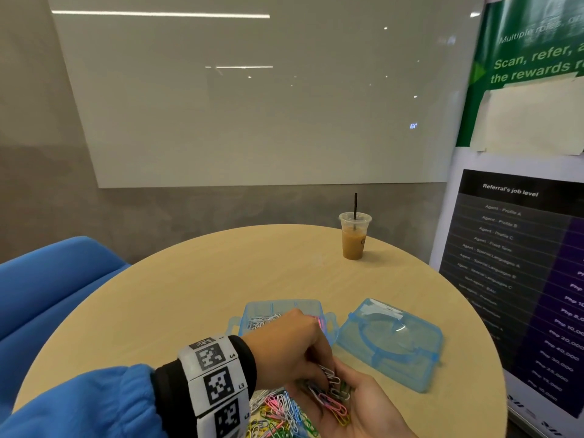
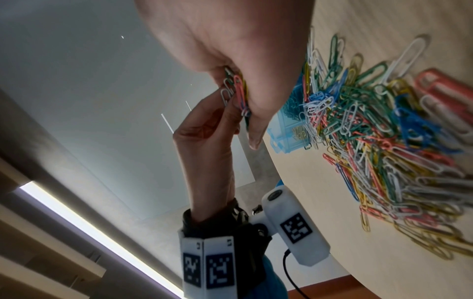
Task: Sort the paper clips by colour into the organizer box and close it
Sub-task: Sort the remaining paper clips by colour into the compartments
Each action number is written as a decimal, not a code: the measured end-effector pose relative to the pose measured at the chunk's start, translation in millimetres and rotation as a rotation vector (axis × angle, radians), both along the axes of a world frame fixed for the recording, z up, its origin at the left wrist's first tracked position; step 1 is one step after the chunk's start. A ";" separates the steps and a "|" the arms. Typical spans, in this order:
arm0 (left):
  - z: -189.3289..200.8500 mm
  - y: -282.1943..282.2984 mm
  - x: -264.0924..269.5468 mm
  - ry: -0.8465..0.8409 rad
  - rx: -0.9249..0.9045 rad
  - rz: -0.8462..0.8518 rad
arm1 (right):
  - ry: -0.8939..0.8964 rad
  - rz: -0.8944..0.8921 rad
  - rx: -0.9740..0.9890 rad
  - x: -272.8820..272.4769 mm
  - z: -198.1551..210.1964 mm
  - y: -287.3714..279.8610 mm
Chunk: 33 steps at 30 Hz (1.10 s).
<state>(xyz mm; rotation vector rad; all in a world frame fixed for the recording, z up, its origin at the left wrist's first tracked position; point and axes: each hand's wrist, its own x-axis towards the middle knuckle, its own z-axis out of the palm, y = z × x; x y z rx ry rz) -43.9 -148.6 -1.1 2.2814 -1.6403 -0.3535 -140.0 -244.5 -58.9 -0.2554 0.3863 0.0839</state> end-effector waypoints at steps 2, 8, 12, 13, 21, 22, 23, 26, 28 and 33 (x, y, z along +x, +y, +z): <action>-1.8 0.5 2.2 0.047 -0.012 0.018 | -0.010 -0.031 0.002 0.9 -0.3 2.5; -7.4 1.7 6.7 0.127 -0.068 0.065 | 0.018 -0.096 -0.089 3.0 5.5 10.3; -8.5 3.8 10.9 0.279 -0.134 0.093 | 0.069 -0.098 -0.237 8.5 2.8 6.7; -8.4 4.4 11.7 0.318 -0.155 0.100 | 0.061 -0.091 -0.264 6.4 2.9 6.5; -9.1 8.8 17.8 0.573 -0.254 0.205 | -0.051 -0.049 -0.034 -0.9 3.1 2.1; -9.7 9.4 17.7 0.587 -0.254 0.206 | -0.064 -0.021 -0.027 -1.3 2.2 0.1; -9.9 10.0 18.1 0.578 -0.262 0.201 | -0.071 0.002 -0.030 -2.4 0.9 -1.4; -11.5 12.3 20.9 0.485 -0.273 0.193 | -0.092 0.018 -0.054 -2.1 -1.7 -4.6; -12.6 14.5 22.5 0.429 -0.256 0.191 | -0.073 0.014 -0.098 -1.5 -3.2 -5.1; -14.8 20.4 26.1 0.420 -0.256 0.197 | -0.060 0.015 -0.085 -2.4 -0.3 -4.0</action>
